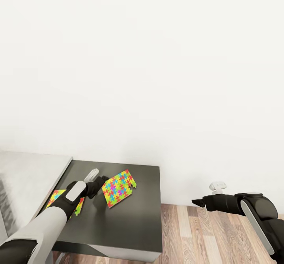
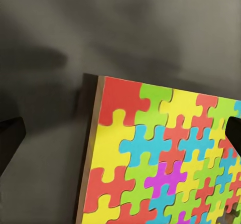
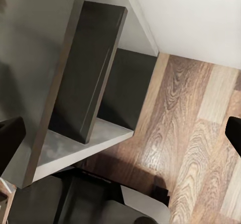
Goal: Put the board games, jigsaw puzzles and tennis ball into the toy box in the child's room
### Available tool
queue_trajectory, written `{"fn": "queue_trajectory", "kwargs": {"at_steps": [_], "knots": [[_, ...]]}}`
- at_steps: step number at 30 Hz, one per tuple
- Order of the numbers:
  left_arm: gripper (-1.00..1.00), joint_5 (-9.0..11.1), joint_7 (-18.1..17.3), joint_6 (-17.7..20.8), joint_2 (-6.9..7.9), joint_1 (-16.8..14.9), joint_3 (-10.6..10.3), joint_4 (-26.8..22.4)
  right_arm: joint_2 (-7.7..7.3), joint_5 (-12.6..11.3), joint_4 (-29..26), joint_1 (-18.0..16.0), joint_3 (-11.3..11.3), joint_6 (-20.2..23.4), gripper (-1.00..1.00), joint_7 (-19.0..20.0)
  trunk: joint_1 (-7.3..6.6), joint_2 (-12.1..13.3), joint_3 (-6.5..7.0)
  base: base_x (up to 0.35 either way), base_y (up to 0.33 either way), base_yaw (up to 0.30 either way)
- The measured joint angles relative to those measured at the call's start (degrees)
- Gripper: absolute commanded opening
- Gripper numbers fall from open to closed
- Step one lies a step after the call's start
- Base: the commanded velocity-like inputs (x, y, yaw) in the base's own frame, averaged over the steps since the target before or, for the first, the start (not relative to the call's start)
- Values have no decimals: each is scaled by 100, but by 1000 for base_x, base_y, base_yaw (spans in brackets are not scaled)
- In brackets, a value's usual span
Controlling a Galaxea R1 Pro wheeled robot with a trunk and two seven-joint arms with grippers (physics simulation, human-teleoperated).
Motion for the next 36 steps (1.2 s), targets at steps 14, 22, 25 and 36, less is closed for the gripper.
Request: {"fn": "queue_trajectory", "kwargs": {"at_steps": [14, 22, 25, 36], "knots": [[100, -18, -15, 1, 0, -7, 3, -22, -4, -2, 0, -1, -1, 0, 100, -3, -11, -3, -50, 0, 0, 0], [100, -19, -14, 3, 1, -7, 3, -29, 0, 0, 0, 0, -1, 0, 100, -2, -12, -3, -55, 0, 0, -9], [100, -94, -2, 8, 3, -8, 3, -30, 1, -2, 0, -1, -1, 0, 100, -4, -13, -3, -55, 0, 0, -104], [100, -109, -5, 8, 3, -9, 2, -26, 1, -2, -1, -1, -1, 0, 100, -5, -15, -4, -56, 0, 0, -175]]}}
